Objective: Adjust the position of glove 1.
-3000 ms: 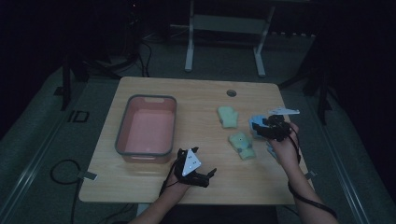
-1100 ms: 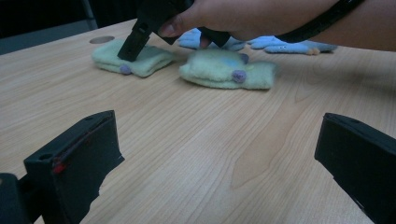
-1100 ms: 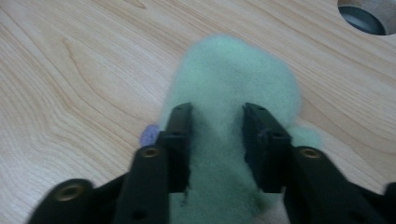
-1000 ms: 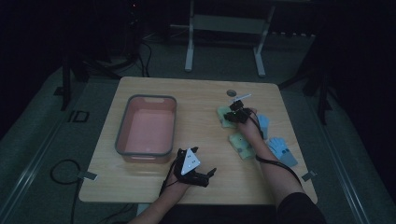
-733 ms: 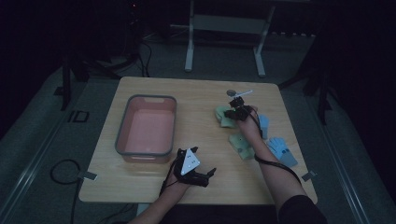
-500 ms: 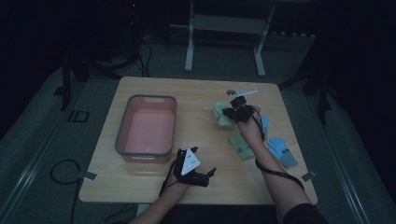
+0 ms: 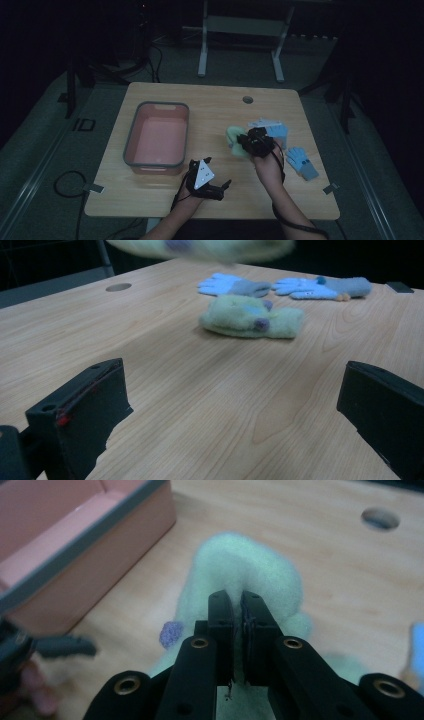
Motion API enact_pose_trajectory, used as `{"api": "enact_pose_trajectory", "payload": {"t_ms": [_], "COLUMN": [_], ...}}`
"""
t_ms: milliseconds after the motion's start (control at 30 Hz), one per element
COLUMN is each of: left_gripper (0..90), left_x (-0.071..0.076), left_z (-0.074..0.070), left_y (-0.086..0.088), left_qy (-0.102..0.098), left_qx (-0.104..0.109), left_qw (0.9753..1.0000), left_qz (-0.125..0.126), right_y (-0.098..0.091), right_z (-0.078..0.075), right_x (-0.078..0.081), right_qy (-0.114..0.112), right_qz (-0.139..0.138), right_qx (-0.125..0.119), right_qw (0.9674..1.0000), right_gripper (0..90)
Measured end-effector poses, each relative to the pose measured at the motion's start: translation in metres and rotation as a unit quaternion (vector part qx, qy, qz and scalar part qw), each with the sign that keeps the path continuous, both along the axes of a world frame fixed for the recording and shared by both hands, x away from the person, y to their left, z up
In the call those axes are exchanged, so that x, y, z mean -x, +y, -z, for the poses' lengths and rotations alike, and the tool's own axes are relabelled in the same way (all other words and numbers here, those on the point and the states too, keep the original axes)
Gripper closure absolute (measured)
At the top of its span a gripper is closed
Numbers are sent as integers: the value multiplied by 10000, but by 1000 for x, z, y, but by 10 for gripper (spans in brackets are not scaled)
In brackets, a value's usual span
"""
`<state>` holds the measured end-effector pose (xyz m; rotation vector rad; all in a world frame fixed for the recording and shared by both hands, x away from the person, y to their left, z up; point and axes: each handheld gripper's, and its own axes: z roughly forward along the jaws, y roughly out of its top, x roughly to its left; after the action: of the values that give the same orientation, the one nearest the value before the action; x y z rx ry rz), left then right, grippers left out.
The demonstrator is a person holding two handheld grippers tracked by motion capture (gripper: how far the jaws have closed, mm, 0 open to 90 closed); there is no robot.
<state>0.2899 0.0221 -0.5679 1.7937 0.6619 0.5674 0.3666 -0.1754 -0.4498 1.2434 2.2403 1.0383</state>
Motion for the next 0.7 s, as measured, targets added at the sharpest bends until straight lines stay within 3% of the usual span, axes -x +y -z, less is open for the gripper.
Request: {"api": "enact_pose_trajectory", "payload": {"t_ms": [100,233,400,467,633,700], "left_gripper": [3,3,3,3,3,3], "left_x": [-1,2,2,2,2,2], "left_z": [0,0,0,0,0,0], "left_y": [1,-1,-2,-2,-2,-2], "left_qy": [51,-62,-77,-54,-56,-70], "left_qx": [75,-27,-55,-28,-34,-46], "left_qw": [10000,10000,9999,10000,10000,9999], "left_qz": [12,32,51,53,60,69], "right_y": [-1,0,6,9,11,10], "right_z": [16,42,66,73,95,97], "right_x": [11,18,15,13,9,9], "right_qy": [79,267,452,401,601,547], "right_qz": [124,244,294,303,252,247], "right_qx": [30,45,143,257,296,227], "right_qw": [9999,9993,9984,9984,9974,9979], "right_gripper": [850,850,849,845,778,705]}}
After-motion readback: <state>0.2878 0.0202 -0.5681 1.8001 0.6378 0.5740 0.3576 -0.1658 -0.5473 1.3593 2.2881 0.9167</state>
